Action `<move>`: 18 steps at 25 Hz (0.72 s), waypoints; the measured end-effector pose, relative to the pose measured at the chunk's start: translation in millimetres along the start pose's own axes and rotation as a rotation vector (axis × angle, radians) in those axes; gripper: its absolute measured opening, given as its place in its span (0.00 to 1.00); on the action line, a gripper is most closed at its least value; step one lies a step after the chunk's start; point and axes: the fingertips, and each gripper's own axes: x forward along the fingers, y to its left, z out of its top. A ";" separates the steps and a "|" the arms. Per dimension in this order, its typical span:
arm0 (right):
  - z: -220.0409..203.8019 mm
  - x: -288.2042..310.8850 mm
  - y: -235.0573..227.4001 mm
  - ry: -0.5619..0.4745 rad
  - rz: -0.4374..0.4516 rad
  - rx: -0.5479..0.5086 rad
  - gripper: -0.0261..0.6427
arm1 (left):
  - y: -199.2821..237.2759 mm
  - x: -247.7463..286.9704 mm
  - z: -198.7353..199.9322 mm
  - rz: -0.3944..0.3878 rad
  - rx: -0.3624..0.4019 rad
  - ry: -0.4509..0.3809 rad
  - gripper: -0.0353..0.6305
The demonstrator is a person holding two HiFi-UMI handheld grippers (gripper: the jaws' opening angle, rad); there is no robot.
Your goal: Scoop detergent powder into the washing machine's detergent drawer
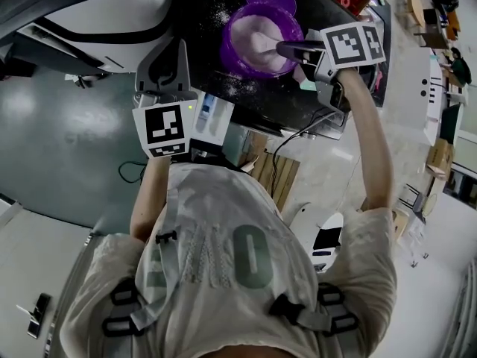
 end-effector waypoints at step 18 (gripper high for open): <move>16.5 -47.9 -2.1 -0.627 0.384 0.529 0.06 | -19.9 5.8 37.0 -0.054 0.152 -0.059 0.09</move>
